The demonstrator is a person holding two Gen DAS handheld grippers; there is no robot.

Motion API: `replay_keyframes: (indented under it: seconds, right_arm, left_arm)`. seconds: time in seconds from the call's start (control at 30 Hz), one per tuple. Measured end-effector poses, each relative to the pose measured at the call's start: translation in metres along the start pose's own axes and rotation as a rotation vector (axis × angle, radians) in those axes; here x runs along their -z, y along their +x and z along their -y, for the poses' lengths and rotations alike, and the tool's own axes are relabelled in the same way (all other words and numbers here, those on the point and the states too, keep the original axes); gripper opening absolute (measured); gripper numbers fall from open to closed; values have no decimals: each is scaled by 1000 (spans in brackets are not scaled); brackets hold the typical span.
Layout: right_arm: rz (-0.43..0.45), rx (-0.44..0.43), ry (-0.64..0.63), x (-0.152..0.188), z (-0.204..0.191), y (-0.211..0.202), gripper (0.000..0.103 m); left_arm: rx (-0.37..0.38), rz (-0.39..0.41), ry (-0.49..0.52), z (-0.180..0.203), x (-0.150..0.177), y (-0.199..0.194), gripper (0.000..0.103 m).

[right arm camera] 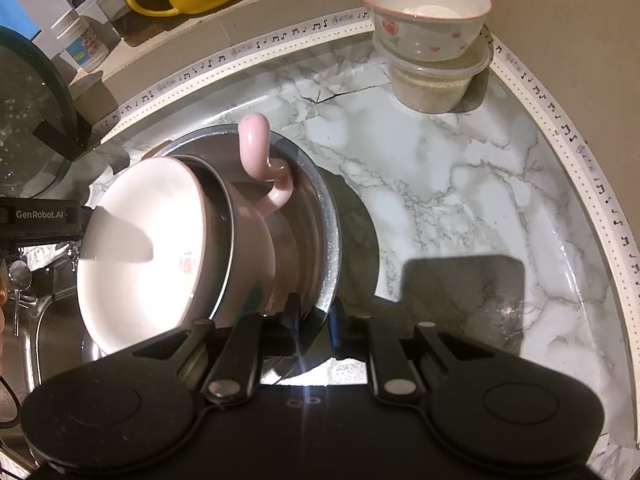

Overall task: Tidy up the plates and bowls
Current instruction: 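Lift the nested bowl stack with both grippers and carry it across the counter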

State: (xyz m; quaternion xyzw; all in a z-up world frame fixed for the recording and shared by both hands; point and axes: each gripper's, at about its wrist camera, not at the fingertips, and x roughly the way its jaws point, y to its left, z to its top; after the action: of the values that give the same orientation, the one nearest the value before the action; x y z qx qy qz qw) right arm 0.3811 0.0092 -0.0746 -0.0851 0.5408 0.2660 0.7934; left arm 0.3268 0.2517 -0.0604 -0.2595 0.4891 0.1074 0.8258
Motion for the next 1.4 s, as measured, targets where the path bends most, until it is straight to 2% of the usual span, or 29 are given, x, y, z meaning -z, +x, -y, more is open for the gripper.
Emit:
replay_keyframes:
  seconds: [0.33,0.7,0.93,1.4]
  right_arm:
    - [15,15,3,15,2,-34,14]
    - [38,39,39,55,16,-74,14]
    - [24,62,64,87,25,-89,14]
    - [-17,67,116,147,45,-89,14]
  left_arm:
    - [7,3,42,19,15,-29,11]
    - [19,-11,86,47,51,-54,11]
    - [15,-39,117,62,84,-57,11]
    - [3,-108,149,77,131,-44,11]
